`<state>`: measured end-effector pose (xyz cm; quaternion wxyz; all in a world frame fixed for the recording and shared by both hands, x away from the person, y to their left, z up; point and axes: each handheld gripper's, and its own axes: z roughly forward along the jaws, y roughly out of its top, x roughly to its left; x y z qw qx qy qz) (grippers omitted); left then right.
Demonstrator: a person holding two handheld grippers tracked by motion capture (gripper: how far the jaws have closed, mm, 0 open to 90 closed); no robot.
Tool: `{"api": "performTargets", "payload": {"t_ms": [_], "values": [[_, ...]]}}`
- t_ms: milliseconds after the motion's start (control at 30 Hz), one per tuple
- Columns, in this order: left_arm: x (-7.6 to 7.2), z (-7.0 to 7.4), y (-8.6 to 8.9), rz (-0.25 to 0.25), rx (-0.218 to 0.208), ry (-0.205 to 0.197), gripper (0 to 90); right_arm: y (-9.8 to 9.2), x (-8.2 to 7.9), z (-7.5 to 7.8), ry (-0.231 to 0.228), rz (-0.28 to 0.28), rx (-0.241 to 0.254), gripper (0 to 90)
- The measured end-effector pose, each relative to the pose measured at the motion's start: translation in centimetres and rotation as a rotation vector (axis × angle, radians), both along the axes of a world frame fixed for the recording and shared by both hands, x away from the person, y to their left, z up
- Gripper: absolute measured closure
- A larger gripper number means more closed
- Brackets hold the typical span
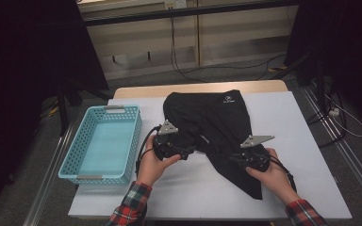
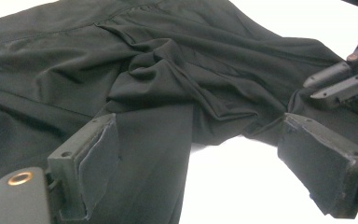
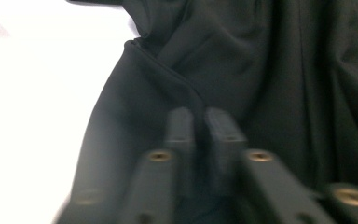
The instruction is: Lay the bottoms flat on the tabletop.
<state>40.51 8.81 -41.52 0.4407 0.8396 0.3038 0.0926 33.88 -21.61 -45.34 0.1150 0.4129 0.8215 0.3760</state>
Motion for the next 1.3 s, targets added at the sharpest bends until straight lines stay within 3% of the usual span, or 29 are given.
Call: {"api": "performTargets", "payload": {"t_ms": [167, 333, 433, 567, 633, 667, 700, 767, 933, 1133, 1167, 1200, 1300], "values": [[0.1, 0.0, -0.1, -0.001, -0.003, -0.004, 13.1, -0.3, -0.6, 0.7, 0.008, 0.014, 0.062, 89.2], [0.1, 0.1, -0.2, -0.006, -0.005, -0.004, 13.1, 0.1, -2.0, 1.6, -0.021, 0.041, 0.092, 89.2], [0.0, 0.2, -0.3, -0.009, -0.005, -0.005, 13.1, 0.8, -3.0, 1.9, -0.012, 0.085, 0.121, 89.3], [0.0, 0.2, -0.5, -0.012, -0.003, -0.003, 13.1, 2.8, -4.2, 1.9, 0.001, 0.173, 0.110, 88.9], [-0.1, 0.2, -0.6, -0.016, -0.003, -0.001, 13.2, 3.8, -4.5, 1.8, 0.022, 0.211, 0.117, 84.4], [-0.1, 0.1, -0.7, -0.018, -0.002, -0.001, 13.1, 4.2, -4.7, 1.8, 0.015, 0.221, 0.102, 75.8], [-0.2, 0.1, -0.7, -0.018, -0.002, 0.000, 13.1, 4.5, -4.8, 1.9, 0.001, 0.215, 0.083, 67.0], [-0.3, -0.2, -0.9, -0.023, 0.002, 0.004, 13.1, 4.4, -4.7, 2.1, -0.023, 0.187, 0.059, 59.8], [-0.5, -0.8, -1.5, -0.038, -0.018, 0.042, 14.6, 2.1, -3.6, 2.8, -0.061, 0.059, 0.080, 47.3], [-0.8, -1.5, -2.3, -0.048, 0.008, 0.043, 17.8, -1.8, -2.2, 2.2, -0.078, -0.128, 0.066, 41.5], [-0.8, -1.5, -2.3, -0.048, 0.008, 0.043, 18.6, -1.8, -2.2, 2.2, -0.078, -0.128, 0.066, 41.5], [-1.0, -1.8, -2.8, -0.064, 0.015, 0.048, 19.3, -2.8, -1.9, 1.9, -0.082, -0.172, 0.067, 40.4], [-1.4, -2.2, -3.5, -0.093, 0.020, 0.049, 21.7, -3.9, -1.7, 1.7, -0.094, -0.213, 0.056, 38.2]]}}
